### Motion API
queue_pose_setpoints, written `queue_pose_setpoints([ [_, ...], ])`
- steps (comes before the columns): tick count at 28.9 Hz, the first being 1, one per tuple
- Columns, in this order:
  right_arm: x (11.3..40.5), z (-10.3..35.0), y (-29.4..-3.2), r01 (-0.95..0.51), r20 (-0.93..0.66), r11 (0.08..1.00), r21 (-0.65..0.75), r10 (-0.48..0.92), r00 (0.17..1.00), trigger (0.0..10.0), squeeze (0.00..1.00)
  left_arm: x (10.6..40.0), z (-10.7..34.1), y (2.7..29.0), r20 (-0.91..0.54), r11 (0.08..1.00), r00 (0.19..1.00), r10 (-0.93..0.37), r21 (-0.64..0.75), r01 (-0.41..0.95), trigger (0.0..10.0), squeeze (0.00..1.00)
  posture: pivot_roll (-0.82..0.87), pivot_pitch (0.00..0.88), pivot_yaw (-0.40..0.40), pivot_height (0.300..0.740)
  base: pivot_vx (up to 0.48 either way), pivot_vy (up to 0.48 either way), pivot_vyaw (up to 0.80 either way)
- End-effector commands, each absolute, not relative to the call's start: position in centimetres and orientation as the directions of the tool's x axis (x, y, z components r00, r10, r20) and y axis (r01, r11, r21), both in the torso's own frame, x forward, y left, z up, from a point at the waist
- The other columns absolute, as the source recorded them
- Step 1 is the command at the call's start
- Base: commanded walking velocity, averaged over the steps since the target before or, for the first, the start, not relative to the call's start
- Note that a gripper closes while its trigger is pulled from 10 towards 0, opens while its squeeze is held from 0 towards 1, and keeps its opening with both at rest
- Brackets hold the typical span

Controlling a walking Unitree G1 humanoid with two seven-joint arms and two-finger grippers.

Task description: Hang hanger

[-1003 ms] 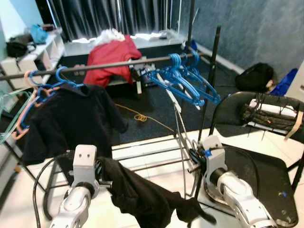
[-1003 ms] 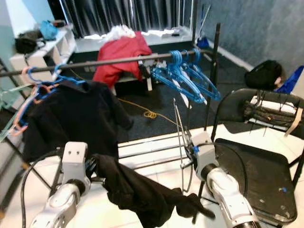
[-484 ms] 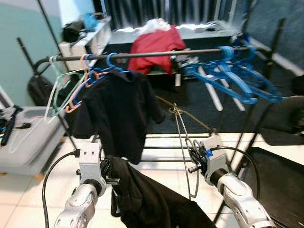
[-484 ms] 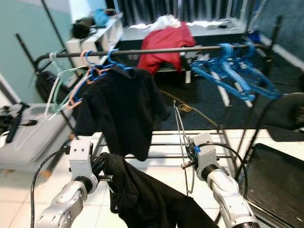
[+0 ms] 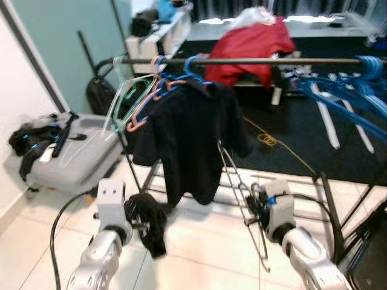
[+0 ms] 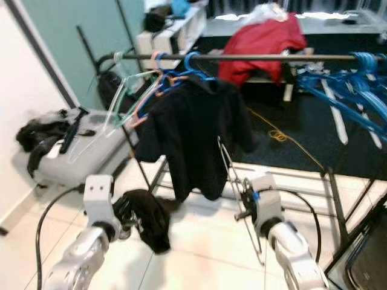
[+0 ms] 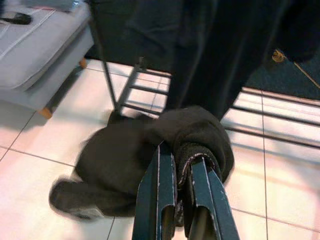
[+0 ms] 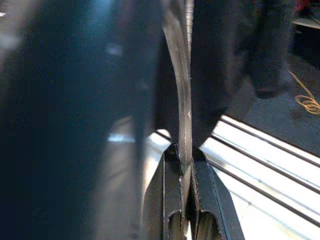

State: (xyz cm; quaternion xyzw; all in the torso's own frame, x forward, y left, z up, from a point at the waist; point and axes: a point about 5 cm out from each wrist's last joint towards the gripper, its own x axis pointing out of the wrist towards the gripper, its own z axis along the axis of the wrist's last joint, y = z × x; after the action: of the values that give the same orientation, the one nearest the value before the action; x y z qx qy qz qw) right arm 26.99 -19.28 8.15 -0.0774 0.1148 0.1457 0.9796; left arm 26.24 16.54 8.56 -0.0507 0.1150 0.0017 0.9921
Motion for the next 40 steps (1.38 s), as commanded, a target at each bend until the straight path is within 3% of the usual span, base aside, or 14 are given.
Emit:
queue_pose_setpoints([
  [1,27.2,8.4,-18.9,-0.313,-0.233,0.945,-0.093,0.285,0.93,10.0,0.0,26.3,8.9,16.9,-0.203,0.995,0.979,0.005,-0.099,-0.026,10.0,0.0,-0.01,0.0,0.066,0.74,0.0,0.0,0.75],
  [25,27.5,8.5,-19.1,-0.311,-0.245,0.945,-0.1,0.28,0.928,10.0,0.0,26.5,9.1,16.6,-0.182,0.988,0.983,-0.03,-0.155,0.001,10.0,0.0,-0.13,0.001,0.083,0.74,0.0,0.0,0.75],
  [33,27.8,8.7,-17.5,-0.39,-0.264,0.918,-0.073,0.359,0.895,10.0,0.0,26.9,10.0,18.0,-0.135,0.969,0.99,-0.045,-0.245,0.01,10.0,0.0,-0.29,0.014,0.018,0.74,0.0,0.0,0.74],
  [36,27.6,9.0,-17.7,-0.405,-0.265,0.912,-0.068,0.375,0.889,10.0,0.0,27.2,11.1,17.8,-0.087,0.963,0.996,-0.036,-0.268,0.012,10.0,0.0,-0.23,0.023,-0.065,0.74,0.0,0.0,0.74],
  [40,27.9,9.4,-18.1,-0.45,-0.274,0.89,-0.07,0.417,0.867,10.0,0.0,27.5,12.1,16.7,-0.04,0.962,0.998,-0.038,-0.271,0.025,10.0,0.0,-0.2,0.01,-0.1,0.74,0.0,0.0,0.73],
])
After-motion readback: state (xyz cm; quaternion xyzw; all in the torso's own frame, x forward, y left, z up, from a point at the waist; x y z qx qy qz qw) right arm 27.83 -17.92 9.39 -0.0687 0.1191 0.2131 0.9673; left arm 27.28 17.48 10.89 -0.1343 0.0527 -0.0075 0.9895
